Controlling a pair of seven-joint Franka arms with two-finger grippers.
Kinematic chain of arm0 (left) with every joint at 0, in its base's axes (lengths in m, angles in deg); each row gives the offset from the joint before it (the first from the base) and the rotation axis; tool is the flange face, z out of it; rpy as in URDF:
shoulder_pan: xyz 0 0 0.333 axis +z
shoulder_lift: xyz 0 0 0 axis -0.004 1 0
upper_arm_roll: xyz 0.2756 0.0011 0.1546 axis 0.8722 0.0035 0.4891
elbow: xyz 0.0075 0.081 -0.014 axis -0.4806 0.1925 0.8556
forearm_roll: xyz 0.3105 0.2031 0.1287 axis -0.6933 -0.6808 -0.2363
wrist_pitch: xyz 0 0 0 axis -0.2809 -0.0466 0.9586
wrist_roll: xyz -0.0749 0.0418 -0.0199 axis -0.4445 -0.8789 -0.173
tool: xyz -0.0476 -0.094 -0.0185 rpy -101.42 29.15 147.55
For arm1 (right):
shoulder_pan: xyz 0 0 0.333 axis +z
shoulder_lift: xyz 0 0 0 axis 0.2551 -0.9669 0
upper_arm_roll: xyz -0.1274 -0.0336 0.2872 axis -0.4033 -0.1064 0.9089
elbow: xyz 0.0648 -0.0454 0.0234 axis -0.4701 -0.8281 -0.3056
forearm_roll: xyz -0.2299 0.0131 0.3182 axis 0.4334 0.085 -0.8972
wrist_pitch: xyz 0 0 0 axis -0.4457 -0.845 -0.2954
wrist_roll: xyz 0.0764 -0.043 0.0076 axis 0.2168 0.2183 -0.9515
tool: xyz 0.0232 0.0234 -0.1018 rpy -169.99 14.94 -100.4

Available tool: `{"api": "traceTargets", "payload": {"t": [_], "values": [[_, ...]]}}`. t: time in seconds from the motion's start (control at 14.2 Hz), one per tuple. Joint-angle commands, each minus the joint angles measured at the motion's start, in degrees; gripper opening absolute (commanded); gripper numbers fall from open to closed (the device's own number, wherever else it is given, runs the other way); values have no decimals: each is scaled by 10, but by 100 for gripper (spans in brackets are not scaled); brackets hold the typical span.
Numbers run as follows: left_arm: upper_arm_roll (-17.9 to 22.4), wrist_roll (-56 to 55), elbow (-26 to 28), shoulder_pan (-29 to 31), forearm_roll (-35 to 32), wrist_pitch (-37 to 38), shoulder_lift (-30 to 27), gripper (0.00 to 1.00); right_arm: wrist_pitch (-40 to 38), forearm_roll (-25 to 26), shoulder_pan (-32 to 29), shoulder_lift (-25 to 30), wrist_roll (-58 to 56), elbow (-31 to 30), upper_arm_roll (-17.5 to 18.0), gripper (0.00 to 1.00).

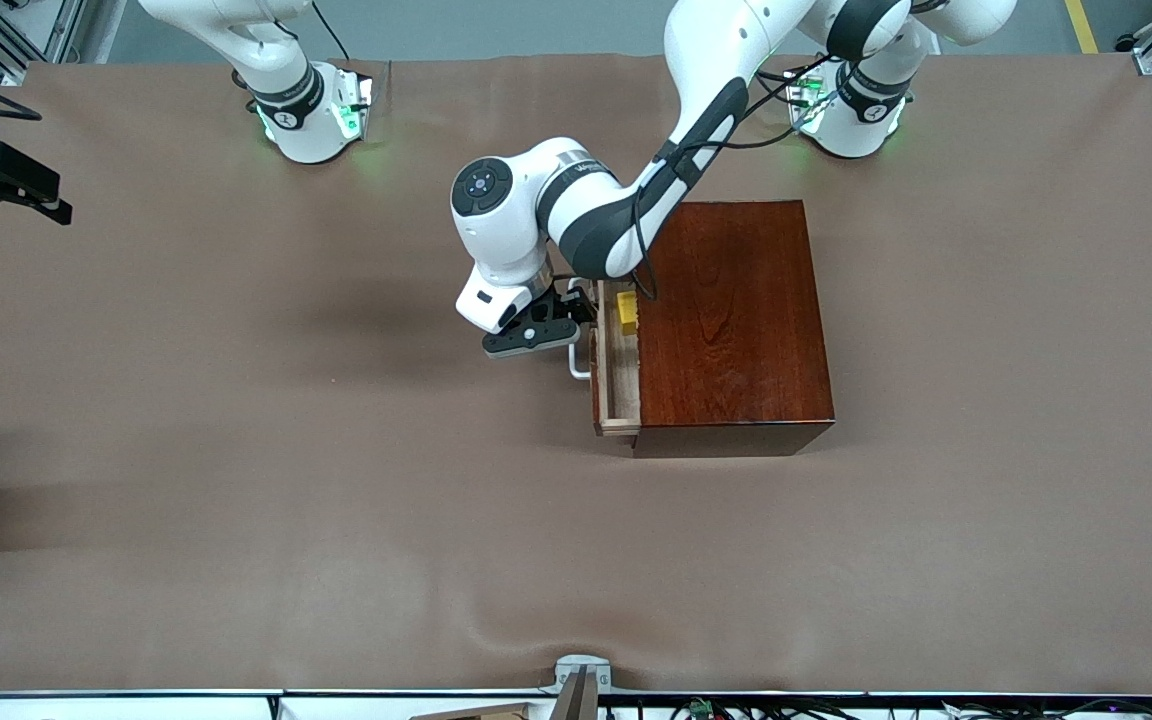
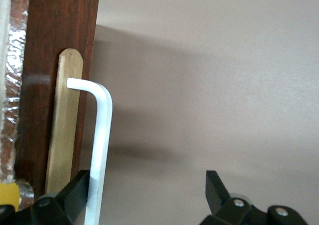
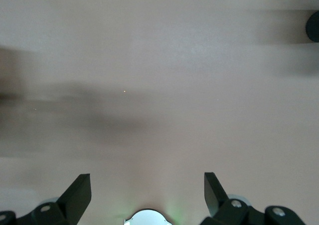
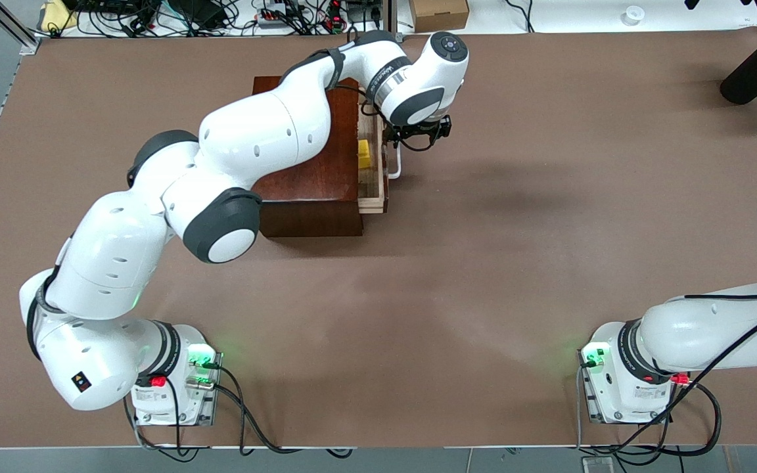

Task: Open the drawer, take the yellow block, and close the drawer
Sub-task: 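Pull the drawer further open with the left gripper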

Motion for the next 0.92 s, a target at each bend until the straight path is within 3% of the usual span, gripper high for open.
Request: {"api": "traceTargets", "payload": {"t": [0.0, 0.85], "values": [[-4, -29, -30, -14, 18, -71, 40, 100, 2, 3, -4, 3, 0, 0, 2, 100], [-4, -43, -37, -15, 39, -127, 45, 100, 4, 14, -7, 0, -5, 1, -1, 100]]}}
